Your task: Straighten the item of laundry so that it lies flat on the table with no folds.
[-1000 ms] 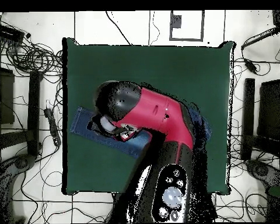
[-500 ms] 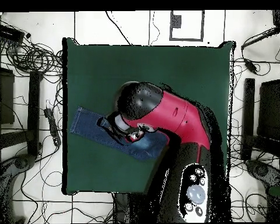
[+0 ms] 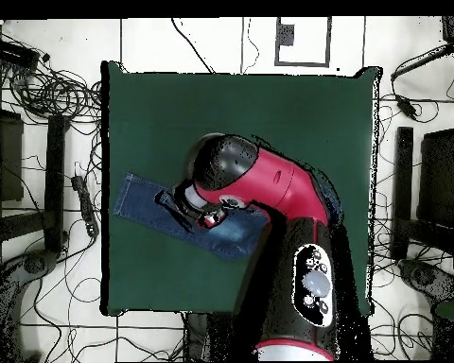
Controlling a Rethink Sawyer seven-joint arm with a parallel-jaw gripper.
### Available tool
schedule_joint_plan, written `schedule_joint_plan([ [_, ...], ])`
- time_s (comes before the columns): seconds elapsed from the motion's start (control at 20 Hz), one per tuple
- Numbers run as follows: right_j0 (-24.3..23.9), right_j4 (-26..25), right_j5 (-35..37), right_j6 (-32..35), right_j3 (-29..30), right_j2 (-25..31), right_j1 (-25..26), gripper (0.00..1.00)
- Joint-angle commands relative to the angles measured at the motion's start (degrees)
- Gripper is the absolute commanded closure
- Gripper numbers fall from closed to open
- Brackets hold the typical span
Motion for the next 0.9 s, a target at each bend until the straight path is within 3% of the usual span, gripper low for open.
schedule_joint_plan([
  [0.05,-1.5,0.6,-4.7,-8.5,7.5,12.0,5.4,1.00],
  [0.3,-2.4,2.0,-6.6,-5.5,6.8,14.3,7.2,1.00],
  [0.5,-2.0,-1.5,-8.1,-2.8,4.2,13.2,8.0,1.00],
  [0.9,-2.6,-9.4,-19.9,-6.3,3.6,11.0,4.3,1.00],
])
